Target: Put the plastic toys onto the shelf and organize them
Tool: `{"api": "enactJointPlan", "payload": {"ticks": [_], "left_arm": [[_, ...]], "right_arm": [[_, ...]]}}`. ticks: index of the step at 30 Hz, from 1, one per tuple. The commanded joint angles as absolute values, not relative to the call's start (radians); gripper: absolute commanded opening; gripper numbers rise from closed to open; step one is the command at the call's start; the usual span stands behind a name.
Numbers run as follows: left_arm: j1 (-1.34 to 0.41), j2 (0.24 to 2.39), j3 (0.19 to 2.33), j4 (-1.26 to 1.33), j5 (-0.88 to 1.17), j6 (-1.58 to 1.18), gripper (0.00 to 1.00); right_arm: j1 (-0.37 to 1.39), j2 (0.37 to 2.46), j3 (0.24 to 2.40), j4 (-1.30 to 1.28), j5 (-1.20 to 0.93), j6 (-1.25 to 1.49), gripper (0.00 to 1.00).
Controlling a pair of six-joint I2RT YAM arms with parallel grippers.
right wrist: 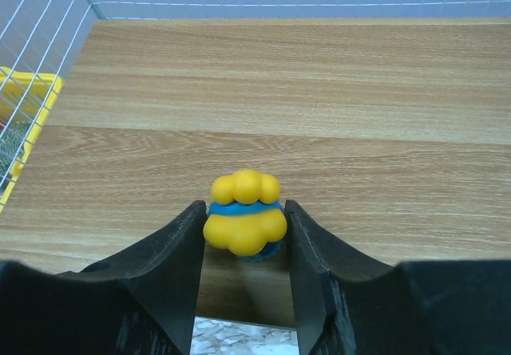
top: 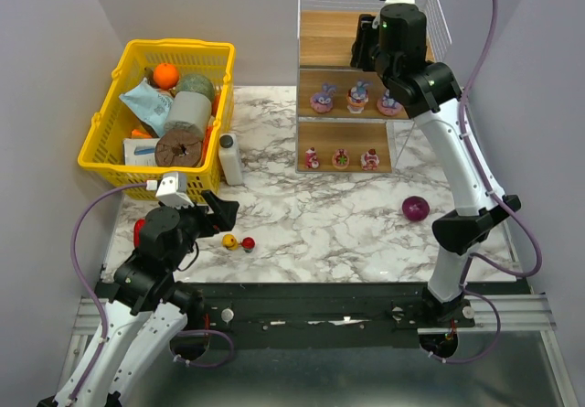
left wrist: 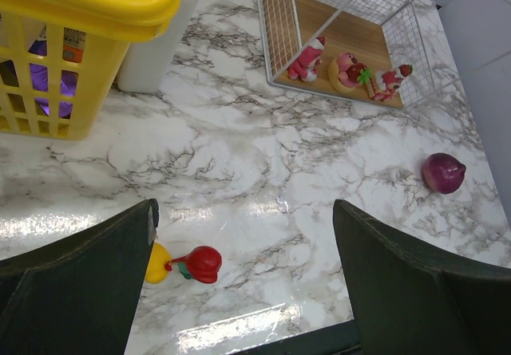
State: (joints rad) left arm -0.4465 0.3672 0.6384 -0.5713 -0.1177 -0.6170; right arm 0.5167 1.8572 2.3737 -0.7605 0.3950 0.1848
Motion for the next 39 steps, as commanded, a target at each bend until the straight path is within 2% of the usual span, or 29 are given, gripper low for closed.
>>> {"api": "enactJointPlan", "payload": {"ticks": [1,6,11,15,25,29,31,33,39], "left_arm": [[-0.445,0.362,0.630,-0.574,-0.127,-0.604,0.99],[-0.445,0.364,0.630,-0.574,-0.129,-0.604,0.99],[-0.445,0.360,0.629,-0.574,-0.130,-0.604,0.99],[-0.445,0.361,0.632,-0.575,-0.130,-0.604,0.99],[-0.445,0.354,0.632,-0.575,-0.130,-0.601,0.99],[-0.445,0.348,0.630,-0.575,-0.133,-0.603,0.99],[-0.445,0.345,0.630,-0.575,-0.132,-0.604,0.99],[-0.445,0.341,0.629,-0.574,-0.132,-0.604,0.99],[-0.445,0.342,0.629,-0.572,-0.126,-0.604,0.99]], "right_arm": [[0.511,1.864,2.352,-0.821,0.385,0.156,0.52],[0.511,1.862,2.352,-0.816,0.388,0.152,0.54],[0.511,1.807,2.300,-0.786,0.387,0.147,0.67],[0.512,1.727,2.208,-0.746,0.356,0.143,0.71],[0.511,1.559,2.120,-0.750,0.270,0.161,0.73],[0.512,1.444,1.965,-0.694,0.187,0.193,0.73],[0.522,1.352,1.805,-0.645,0.128,0.215,0.73],[0.547,1.283,1.630,-0.557,0.118,0.225,0.73],[0.644,1.095,1.361,-0.408,0.118,0.268,0.73]]}}
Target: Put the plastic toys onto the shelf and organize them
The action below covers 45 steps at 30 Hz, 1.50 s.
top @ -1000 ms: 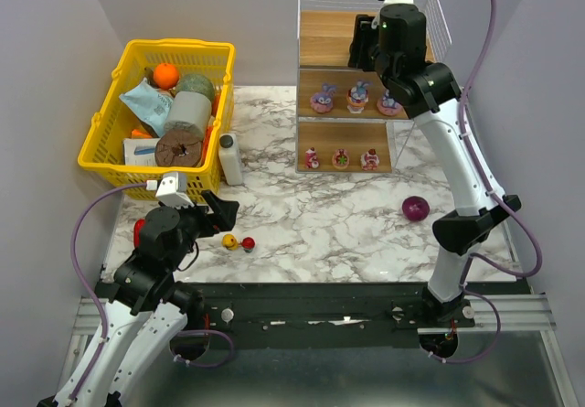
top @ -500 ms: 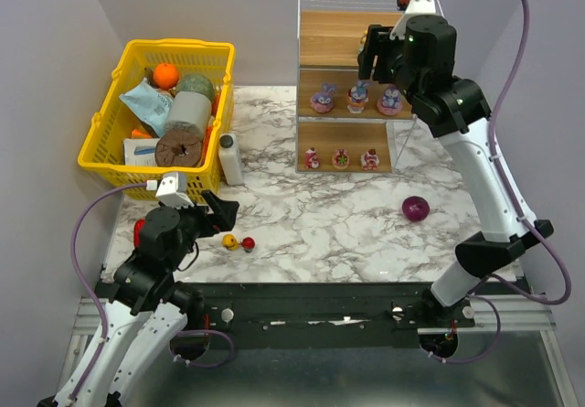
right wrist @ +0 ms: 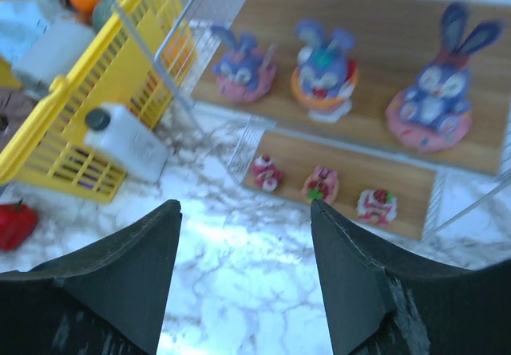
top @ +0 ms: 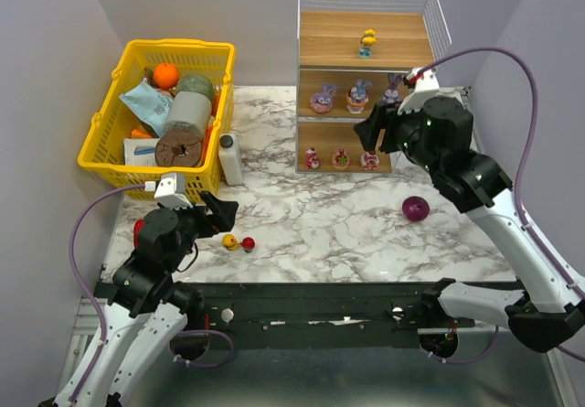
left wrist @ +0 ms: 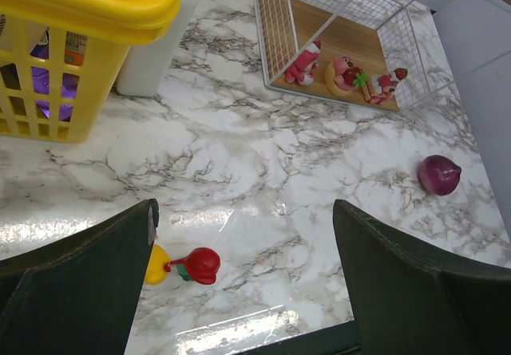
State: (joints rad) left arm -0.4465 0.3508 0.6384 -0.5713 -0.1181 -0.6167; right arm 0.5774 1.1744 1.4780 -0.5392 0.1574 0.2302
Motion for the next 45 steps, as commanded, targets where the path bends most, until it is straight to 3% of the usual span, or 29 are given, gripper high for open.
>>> {"api": "enactJointPlan", "payload": {"ticks": [1,6,8,12,18,26,29,33,36,39,45], "left_arm": [[-0.445,0.342,0.629,-0.572,-0.126,-0.604,0.99],[-0.445,0.342,0.629,-0.572,-0.127,-0.606,0.99],[-0.445,0.341,0.629,-0.572,-0.129,-0.606,0.99],[-0.445,0.344,0.629,-0.572,-0.129,-0.606,0.99],[-0.445,0.344,0.630,-0.575,-0.132,-0.606,0.99],[-0.445,0.337,0.630,-0.575,-0.138,-0.607,0.99],[-0.445,0.337,0.630,-0.577,-0.143,-0.607,0.99],[-0.445,0.330,0.634,-0.584,-0.164,-0.612,0.99],[-0.445,0.327,0.634,-0.584,-0.164,-0.612,0.99],[-0.445,0.325,0.632,-0.584,-0.163,-0.611,0.99],[-0.445,0.325,0.634,-0.584,-0.163,-0.611,0.99]], "right_arm": [[0.662,1.083,1.306,-0.399,0.139,0.268,0.73],[0.802,1.026,1.128,-0.295,0.189,0.279,0.75],[0.850,0.976,0.926,-0.055,0.152,0.272,0.75],[1.010,1.006,0.723,0.230,0.140,0.232,0.79],[1.216,1.219,0.661,0.411,0.288,0.227,0.87],[1.379,1.598,0.784,0.567,0.478,0.296,0.88],[1.388,1.721,0.814,0.620,0.469,0.400,0.81],[1.390,1.821,0.831,0.689,0.417,0.521,0.49],[1.391,1.882,0.844,0.715,0.368,0.586,0.37],[1.391,1.937,0.880,0.701,0.347,0.618,0.31],[1.390,1.996,0.931,0.646,0.413,0.643,0.28]]}}
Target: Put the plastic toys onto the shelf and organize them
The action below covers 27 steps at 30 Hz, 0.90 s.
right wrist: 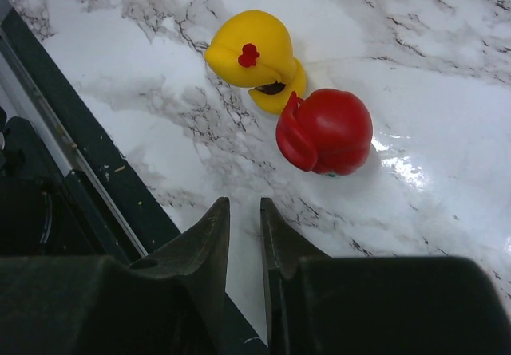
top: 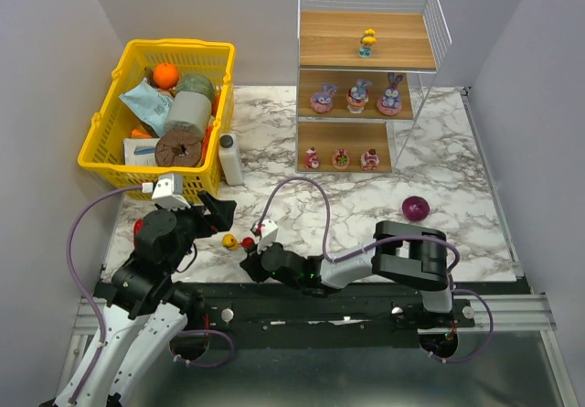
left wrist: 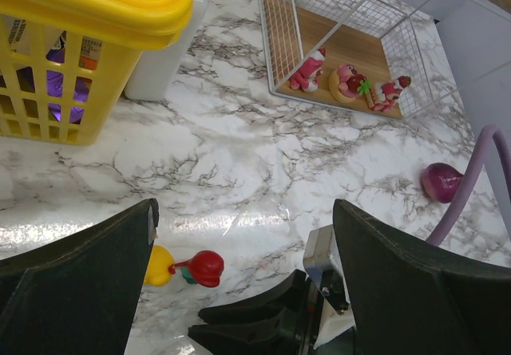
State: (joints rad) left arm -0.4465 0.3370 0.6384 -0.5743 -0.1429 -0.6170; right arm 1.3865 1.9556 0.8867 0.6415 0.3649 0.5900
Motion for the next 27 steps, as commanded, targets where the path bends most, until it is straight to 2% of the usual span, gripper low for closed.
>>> {"api": "enactJointPlan", "payload": {"ticks": [1,11,27], "left_arm": [[-0.445,0.325,0.634,-0.584,-0.163,-0.611,0.99],[-0.445,0.330,0.634,-0.584,-0.164,-0.611,0.99],[-0.445,0.336,0.634,-0.584,-0.164,-0.611,0.99]], "right_arm": [[1.388,1.999,0.936,0.637,0.422,0.647,0.28],[1.336,2.045,0.940,0.562,0.445,0.709,0.24],[1.266,2.029,0.865,0.548,0.480,0.752,0.24]]}}
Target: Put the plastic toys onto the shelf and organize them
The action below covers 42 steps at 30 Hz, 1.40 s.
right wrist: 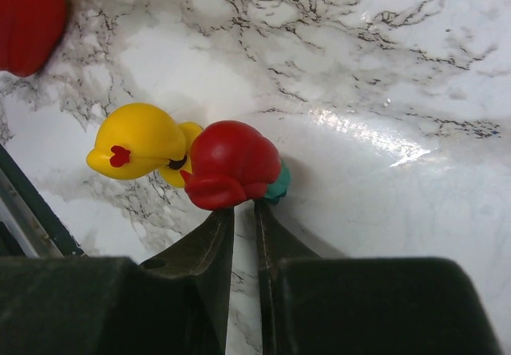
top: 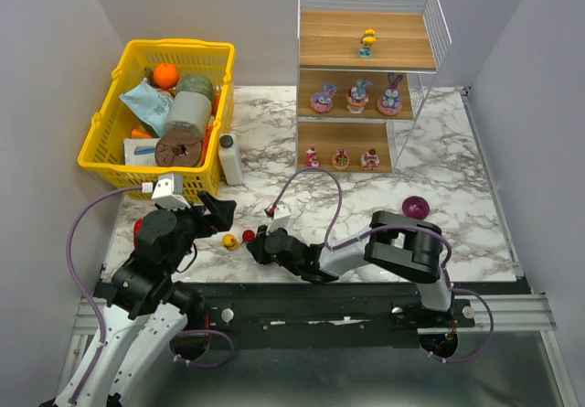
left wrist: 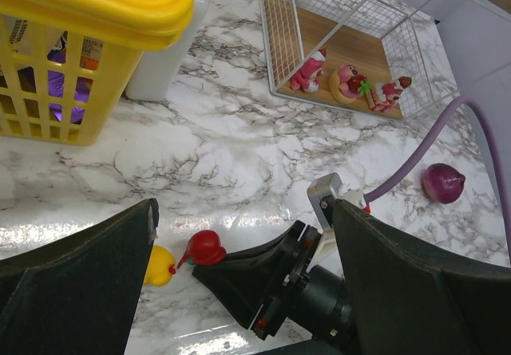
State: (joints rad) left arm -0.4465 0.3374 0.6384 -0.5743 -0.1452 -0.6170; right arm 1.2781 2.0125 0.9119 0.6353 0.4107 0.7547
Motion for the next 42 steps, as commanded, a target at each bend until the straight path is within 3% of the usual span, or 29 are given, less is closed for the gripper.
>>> {"api": "enactJointPlan", "payload": {"ticks": [1,8,12,17,23,35,42], "left_arm": [[-0.445,0.337,0.634,-0.584,-0.164,-0.611,0.99],[-0.445,0.337,0.634,-0.584,-0.163,-0.611,0.99],[-0.445,0.341,0.634,-0.584,-0.166,-0.611,0.99],[-0.445,0.344,0.634,-0.584,-0.164,-0.609,0.99],[-0.445,0.347,0.634,-0.584,-0.164,-0.609,0.99],[-0.445,0.347,0.635,-0.584,-0.164,-0.609,0.99],[-0.445,0.347,0.634,-0.584,-0.164,-0.609,0.99]], "right_arm": [[1.266,2.029,0.864,0.548,0.482,0.750,0.24],[1.290,2.017,0.795,0.694,0.446,0.603,0.29],[1.313,2.010,0.746,0.727,0.500,0.587,0.38],[1.336,2.046,0.718,0.811,0.534,0.520,0.62],[1.374,2.123,0.791,0.799,0.620,0.500,0.75],[1.376,2.206,0.994,0.437,0.768,0.636,0.80],[1.376,2.198,0.982,0.440,0.769,0.640,0.75]]}}
